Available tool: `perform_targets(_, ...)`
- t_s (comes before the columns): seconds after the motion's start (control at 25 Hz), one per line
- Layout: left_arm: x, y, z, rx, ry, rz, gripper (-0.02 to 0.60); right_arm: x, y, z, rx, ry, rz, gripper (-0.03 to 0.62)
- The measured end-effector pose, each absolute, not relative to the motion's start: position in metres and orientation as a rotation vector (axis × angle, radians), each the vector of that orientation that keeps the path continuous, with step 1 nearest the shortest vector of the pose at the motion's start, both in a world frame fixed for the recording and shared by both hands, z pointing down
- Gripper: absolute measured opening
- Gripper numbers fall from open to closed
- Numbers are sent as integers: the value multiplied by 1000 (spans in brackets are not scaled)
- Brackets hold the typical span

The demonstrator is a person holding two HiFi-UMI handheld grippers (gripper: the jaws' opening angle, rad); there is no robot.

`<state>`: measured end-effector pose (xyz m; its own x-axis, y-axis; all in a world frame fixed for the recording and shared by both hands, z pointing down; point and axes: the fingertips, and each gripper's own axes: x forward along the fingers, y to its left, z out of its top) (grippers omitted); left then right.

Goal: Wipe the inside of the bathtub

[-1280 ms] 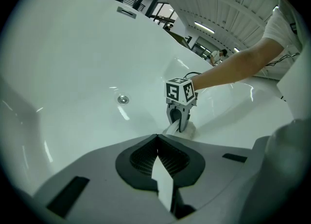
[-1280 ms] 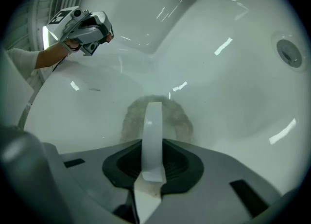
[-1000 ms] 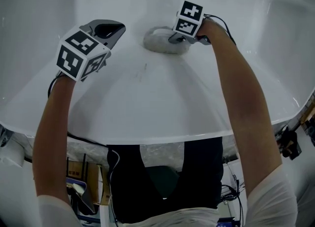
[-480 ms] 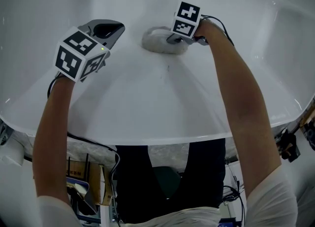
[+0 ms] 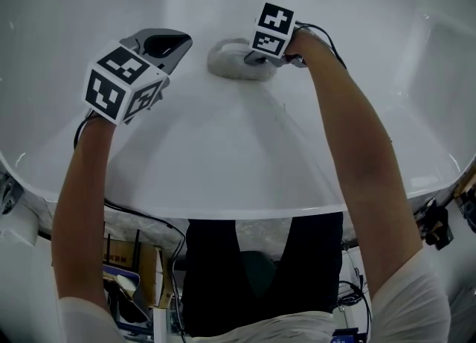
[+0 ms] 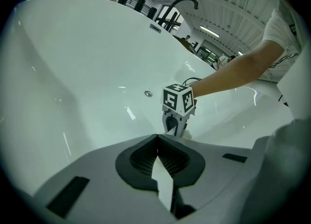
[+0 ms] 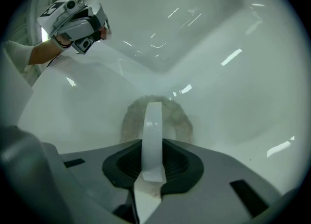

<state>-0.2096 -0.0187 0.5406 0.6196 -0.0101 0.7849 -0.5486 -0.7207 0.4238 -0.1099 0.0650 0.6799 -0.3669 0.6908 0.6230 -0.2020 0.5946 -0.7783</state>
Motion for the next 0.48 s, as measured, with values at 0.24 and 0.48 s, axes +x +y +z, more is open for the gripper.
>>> perform_targets(0.24,-247,-28,540,2164,-454,1071,12,-161,55,680,-397,-1752,949,92)
perform_targets(0.48,-276,-31,537,2154,-490,1057,12,-220,50,679,-377,-1793,898,94)
